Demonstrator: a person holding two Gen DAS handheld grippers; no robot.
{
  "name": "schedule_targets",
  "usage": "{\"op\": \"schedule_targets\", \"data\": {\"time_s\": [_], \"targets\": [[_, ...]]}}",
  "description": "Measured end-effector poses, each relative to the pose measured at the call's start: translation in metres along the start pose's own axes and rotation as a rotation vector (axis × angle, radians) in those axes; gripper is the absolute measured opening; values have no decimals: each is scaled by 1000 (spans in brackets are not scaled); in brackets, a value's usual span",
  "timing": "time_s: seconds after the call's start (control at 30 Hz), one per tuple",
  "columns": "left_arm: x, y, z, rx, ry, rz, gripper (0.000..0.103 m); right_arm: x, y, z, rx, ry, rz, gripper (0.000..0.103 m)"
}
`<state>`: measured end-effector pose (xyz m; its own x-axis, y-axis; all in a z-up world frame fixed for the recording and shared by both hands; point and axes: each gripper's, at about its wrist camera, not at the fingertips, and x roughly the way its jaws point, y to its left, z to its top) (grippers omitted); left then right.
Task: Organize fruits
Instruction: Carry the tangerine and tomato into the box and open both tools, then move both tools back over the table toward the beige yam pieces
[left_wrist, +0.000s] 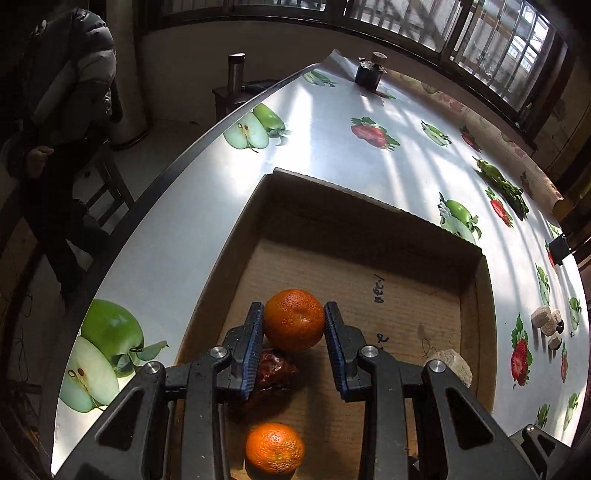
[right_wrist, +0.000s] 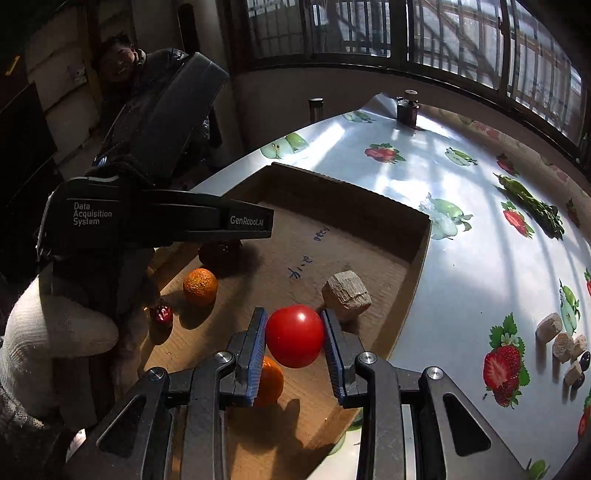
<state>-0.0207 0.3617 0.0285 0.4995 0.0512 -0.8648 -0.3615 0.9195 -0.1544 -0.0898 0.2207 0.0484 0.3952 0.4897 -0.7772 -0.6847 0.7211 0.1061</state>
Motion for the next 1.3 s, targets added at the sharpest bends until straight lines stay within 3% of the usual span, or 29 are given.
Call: {"op": "schedule_targets", "data": {"time_s": [0.17,0.33,0.43,0.53,0.6,0.7,0.8,0.97,1.17,1.3], "targets": [[-15,1,-3,-1,-18,-11,32,21,6,-2,-28,38,-23,33],[-62,-4,-6,15,-127,2,45,19,8,-2,-30,26,-8,35],[-98,-13,-12,38,-199,3,52,-2,7,-4,-28,-19,-13,43],[-136,-28,-22,73,-259,-47,59,-37,-5,-12,4,-84,-47,54],[-160,-43,-31,94,-299,-113,69,-67,-21,-24,51,-139,-79,60],[-184,-78,-40,162,-318,-250,70,-104,-52,-48,145,-185,-119,63],[-199,-123,-56,268,-332,-326,70,-137,-85,-72,220,-188,-195,63],[-219,-183,-86,390,-278,-474,70,-205,-137,-112,323,-230,-353,63],[-278,-207,-110,490,-329,-525,70,-295,-189,-131,435,-323,-495,63],[-335,-197,-102,494,-397,-495,70,-379,-207,-128,479,-437,-565,63]]}}
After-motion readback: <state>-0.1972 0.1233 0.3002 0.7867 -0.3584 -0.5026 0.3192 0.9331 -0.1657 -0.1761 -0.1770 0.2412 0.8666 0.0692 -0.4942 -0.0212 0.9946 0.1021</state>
